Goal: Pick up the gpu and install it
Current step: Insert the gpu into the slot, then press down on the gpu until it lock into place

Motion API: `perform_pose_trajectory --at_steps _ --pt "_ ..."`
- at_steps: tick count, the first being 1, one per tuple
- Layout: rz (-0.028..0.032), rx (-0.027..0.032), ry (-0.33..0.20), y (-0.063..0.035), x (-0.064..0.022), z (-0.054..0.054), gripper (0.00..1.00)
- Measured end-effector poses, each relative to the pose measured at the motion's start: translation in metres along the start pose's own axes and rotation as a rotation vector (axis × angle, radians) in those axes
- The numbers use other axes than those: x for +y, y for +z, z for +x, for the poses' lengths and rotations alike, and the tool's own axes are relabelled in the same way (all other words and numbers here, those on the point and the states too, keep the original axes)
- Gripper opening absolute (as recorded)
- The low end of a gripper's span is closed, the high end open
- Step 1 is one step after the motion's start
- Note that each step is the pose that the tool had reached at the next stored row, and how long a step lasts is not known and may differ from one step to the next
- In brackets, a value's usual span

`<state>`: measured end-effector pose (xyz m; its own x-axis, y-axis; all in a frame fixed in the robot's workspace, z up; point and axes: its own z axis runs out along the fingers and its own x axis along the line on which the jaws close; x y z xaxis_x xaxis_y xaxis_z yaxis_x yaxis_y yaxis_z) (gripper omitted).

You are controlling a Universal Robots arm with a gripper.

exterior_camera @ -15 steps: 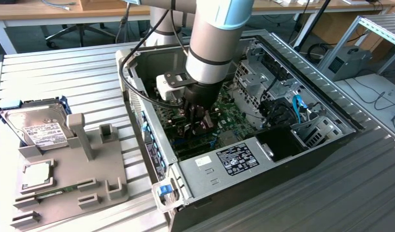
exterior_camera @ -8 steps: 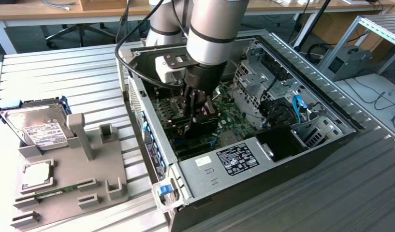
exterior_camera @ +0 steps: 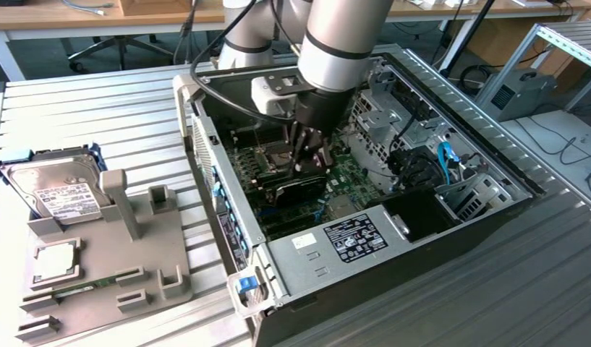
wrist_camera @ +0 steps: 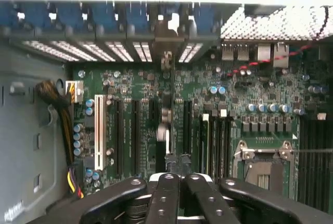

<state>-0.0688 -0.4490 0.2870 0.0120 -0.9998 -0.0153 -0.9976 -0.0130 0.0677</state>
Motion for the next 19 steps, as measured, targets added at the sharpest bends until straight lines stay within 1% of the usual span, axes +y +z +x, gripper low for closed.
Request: perform_pose_trajectory --at_steps 1,3,12,13,14,17,19 --pt "-0.0039 -0.0003 0.000 -0.0002 -0.0027 0.000 0.11" --pt "-0.0070 -0.0007 0.000 -0.0004 -0.0055 0.000 0.11" --pt "-0.0079 -0.0005 -0.001 -0.0004 -0.0056 0.000 0.11" --pt "-0.0078 -0.0007 0.000 0.0001 -0.0038 0.000 0.11" --pt "-0.0078 -0.0007 -0.001 0.0013 0.0015 0.000 0.11" --pt "-0.0078 -0.0006 0.000 0.0048 0.0105 0.000 0.11" --pt "-0.0078 -0.0006 0.000 0.0070 0.0135 0.000 0.11"
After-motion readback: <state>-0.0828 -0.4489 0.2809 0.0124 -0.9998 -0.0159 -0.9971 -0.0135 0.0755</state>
